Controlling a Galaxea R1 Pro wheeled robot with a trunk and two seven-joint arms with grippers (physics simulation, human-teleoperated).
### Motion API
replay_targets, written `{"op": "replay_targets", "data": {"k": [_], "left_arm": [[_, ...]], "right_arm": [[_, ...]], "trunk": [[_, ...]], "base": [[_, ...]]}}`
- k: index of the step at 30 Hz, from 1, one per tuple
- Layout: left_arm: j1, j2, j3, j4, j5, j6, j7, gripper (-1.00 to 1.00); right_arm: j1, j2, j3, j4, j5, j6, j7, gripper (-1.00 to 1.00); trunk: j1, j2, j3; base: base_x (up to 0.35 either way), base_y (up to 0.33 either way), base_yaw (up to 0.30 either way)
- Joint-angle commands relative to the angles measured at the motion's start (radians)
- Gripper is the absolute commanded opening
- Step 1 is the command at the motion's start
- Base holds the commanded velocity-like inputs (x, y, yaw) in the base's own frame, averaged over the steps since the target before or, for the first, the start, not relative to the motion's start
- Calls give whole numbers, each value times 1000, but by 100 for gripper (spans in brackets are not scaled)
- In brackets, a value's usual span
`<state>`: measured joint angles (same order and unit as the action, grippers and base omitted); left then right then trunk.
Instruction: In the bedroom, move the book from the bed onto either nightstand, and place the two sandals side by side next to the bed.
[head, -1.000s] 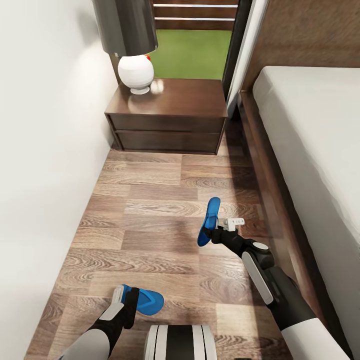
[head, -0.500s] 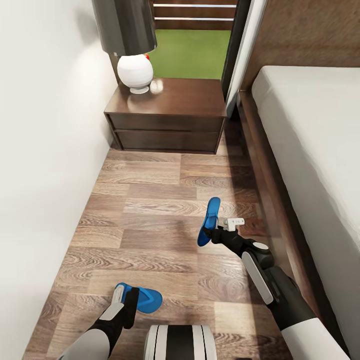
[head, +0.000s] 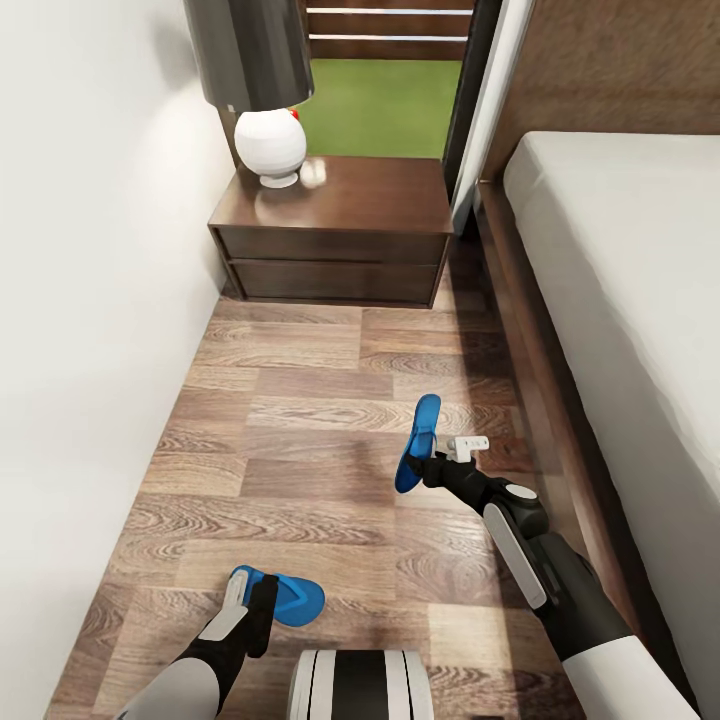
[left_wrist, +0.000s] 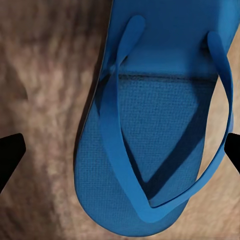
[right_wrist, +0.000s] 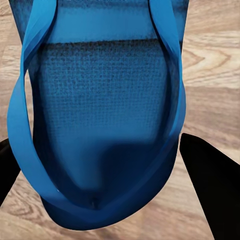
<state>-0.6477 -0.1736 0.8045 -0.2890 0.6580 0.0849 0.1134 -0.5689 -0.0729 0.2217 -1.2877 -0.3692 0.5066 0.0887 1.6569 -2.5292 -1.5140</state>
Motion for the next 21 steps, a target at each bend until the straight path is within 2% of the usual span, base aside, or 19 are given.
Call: {"op": "replay_targets", "data": {"k": [1, 6, 9, 21], "left_arm": [[0, -1, 0, -4, 9, 6, 6, 100], [0, -1, -1, -4, 9, 7, 6, 100], [0, -1, -1, -4, 9, 7, 6, 100], [0, -1, -1, -4, 9, 7, 6, 100]], "right_arm": [[0, -1, 1, -1, -2, 4, 0, -100], [0, -1, 1, -1, -2, 4, 0, -100], [0, -1, 1, -1, -2, 4, 0, -100], [0, -1, 1, -1, -2, 4, 1, -100]], "trunk": [[0, 0, -1], [0, 0, -1], [-2, 0, 11], [-2, 0, 11]], "base": [[0, 0, 0], [0, 0, 0], [0, 0, 0], [0, 0, 0]]}}
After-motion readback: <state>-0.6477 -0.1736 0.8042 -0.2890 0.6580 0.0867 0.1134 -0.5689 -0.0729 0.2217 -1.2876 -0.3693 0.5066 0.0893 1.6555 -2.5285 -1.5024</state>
